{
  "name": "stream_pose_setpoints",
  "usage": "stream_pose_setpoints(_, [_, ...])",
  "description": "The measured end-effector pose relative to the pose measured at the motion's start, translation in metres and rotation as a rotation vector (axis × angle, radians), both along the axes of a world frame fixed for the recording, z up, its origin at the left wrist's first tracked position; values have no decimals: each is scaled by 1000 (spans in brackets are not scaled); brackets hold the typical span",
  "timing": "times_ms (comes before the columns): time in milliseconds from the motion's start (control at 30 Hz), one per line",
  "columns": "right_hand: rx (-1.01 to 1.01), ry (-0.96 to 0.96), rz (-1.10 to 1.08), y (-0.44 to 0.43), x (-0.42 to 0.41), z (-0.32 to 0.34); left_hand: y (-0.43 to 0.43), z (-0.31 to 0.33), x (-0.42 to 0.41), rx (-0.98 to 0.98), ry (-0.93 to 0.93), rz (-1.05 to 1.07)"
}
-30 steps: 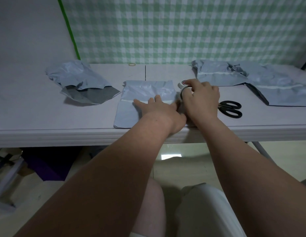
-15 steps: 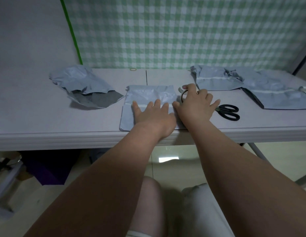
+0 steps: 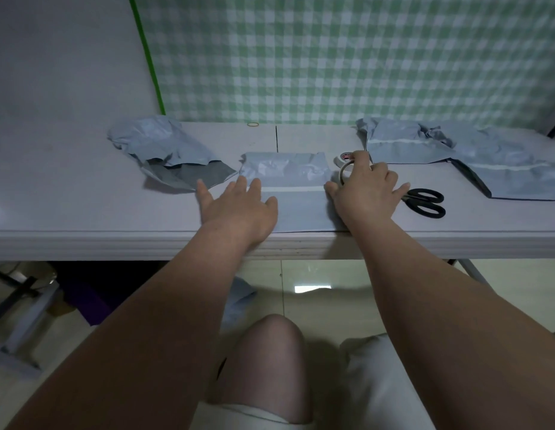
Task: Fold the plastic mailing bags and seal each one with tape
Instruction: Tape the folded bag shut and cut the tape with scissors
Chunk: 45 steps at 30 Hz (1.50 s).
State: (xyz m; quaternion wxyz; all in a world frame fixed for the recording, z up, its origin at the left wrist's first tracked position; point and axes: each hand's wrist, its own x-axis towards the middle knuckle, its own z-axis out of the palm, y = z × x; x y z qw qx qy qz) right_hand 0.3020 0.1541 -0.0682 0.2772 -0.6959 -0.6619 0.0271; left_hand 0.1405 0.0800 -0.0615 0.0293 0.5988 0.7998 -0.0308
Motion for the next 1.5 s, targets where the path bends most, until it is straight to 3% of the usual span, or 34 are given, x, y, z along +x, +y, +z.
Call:
stream_pose_setpoints(200, [22, -17, 6, 1, -1, -3, 13, 11, 21, 5, 121, 50])
stream_pose_setpoints(367, [14, 14, 26, 2, 1, -4, 27, 7, 73, 113, -110, -299])
stream_pose_setpoints(800, [57, -9, 61, 2, 4, -5, 20, -8, 50, 47, -171, -244])
stream_pose_setpoints(1000, [52, 278, 328, -4, 21, 0, 10, 1, 25, -32, -190, -307])
stream_pose_setpoints(1100, [42, 288, 359, -10, 29, 2, 11, 12, 24, -28, -140, -282])
stream_pose_setpoints(1167, [61, 271, 364, -15, 31, 2, 20, 22, 31, 90, -119, -275])
stream_pose_setpoints(1267, [94, 272, 386, -18, 30, 0, 36, 34, 51, 303, -359, -330])
stream_pose_setpoints(1367, [112, 371, 397, -18, 32, 0, 47, 34, 66, 371, -480, -391])
stream_pose_setpoints(1433, [80, 509, 404, -19, 38, 5, 53, 25, 66, 413, -509, -335])
stream_pose_setpoints(1500, [100, 485, 310, -18, 51, 9, 57, 13, 60, 451, -720, -185])
